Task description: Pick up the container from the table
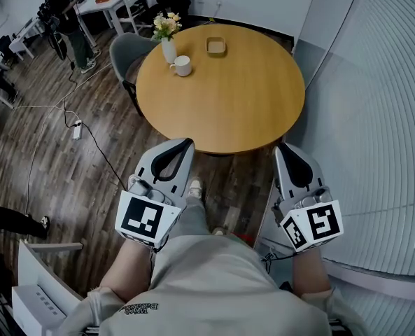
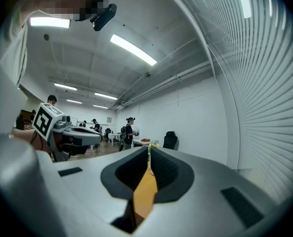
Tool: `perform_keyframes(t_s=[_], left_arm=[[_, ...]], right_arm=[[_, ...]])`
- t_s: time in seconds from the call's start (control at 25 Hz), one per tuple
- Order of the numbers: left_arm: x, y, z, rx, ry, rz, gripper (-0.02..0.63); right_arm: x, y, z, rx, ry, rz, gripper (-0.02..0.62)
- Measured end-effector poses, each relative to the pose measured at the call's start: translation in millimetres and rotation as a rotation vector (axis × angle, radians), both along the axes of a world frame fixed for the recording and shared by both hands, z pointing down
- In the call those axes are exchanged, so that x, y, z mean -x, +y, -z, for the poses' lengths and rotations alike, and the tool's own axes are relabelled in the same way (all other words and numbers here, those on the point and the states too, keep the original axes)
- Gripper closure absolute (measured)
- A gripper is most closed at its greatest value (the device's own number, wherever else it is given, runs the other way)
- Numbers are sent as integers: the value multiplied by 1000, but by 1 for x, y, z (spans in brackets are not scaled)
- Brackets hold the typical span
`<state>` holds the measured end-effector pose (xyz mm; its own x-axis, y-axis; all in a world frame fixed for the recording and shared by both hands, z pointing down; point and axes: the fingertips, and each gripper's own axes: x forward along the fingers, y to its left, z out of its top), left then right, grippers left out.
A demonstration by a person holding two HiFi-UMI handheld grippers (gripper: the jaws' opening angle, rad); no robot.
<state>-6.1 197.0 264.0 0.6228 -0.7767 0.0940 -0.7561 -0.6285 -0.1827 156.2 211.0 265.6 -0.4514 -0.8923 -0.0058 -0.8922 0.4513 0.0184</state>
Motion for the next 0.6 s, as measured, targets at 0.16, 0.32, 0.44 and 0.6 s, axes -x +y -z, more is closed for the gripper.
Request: perform_keyframes(t_s=[0.16, 0.32, 0.44, 0.6], left_arm=[[-3, -8, -3, -1, -3, -6, 584], [-1, -18, -6, -14, -11, -13, 584], [2, -28, -3, -5, 5, -10, 584], [7, -53, -6, 0, 3, -13, 584]], right_arm=[[-3, -8, -1, -10, -3, -3, 557], [0, -16, -5, -1, -2, 0, 557], [5, -25, -6, 2, 10, 10, 557], [11, -51, -10, 8, 17, 8, 557]])
